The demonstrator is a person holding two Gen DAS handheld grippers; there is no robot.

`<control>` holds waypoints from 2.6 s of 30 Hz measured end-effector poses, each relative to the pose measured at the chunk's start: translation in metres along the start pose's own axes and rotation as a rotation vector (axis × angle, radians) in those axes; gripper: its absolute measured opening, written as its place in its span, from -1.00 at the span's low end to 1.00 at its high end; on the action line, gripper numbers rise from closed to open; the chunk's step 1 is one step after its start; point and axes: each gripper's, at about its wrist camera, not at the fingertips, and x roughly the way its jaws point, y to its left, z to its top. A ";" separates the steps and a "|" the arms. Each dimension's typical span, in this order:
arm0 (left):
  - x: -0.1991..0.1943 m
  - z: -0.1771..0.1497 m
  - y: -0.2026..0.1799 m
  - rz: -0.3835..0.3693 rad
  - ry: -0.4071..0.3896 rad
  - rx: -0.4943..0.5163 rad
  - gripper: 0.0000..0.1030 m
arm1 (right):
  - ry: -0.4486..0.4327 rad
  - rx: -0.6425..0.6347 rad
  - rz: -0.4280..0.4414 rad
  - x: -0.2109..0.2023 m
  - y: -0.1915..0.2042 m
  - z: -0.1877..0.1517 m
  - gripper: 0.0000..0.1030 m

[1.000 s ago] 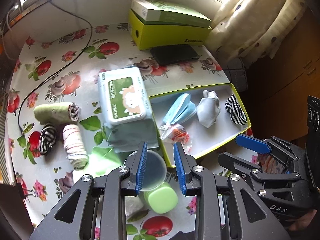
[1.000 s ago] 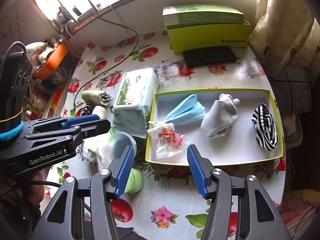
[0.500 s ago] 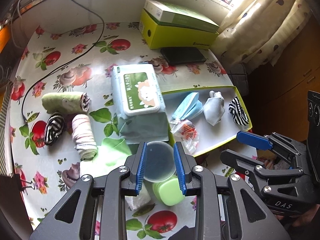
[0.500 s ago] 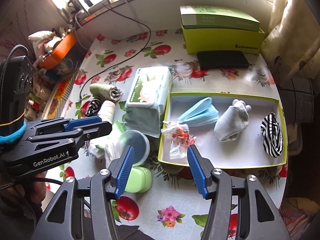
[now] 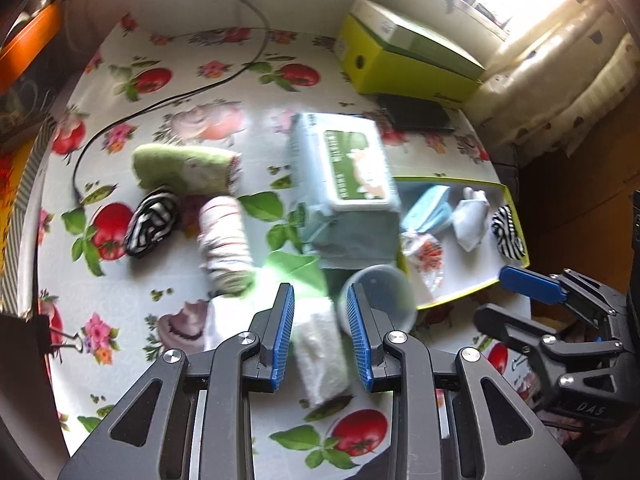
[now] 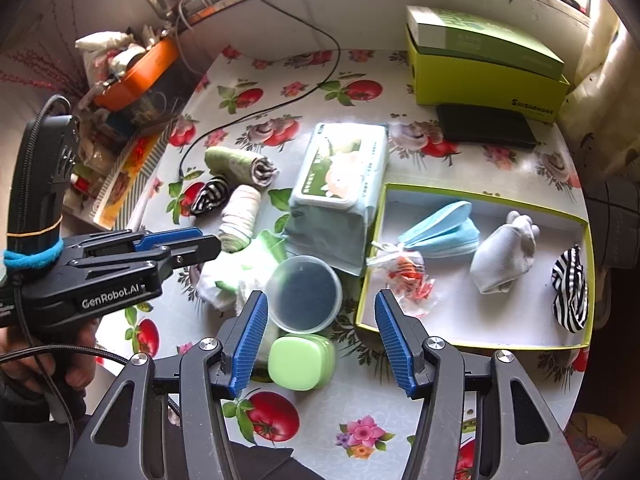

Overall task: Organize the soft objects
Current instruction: 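Move both open grippers back over the pile of soft items, then grasp the white towel with the left gripper while the right gripper grasps the green cloth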

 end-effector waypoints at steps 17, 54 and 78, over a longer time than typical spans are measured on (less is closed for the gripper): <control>0.019 -0.028 0.077 0.043 0.059 -0.161 -0.33 | 0.045 -0.039 0.033 0.017 0.017 0.001 0.08; 0.043 -0.052 0.103 0.022 0.075 -0.229 -0.68 | 0.176 -0.258 0.073 0.082 0.086 0.037 0.08; 0.036 -0.073 0.163 0.054 0.065 -0.371 -0.55 | 0.418 -0.346 -0.017 0.207 0.129 0.046 0.08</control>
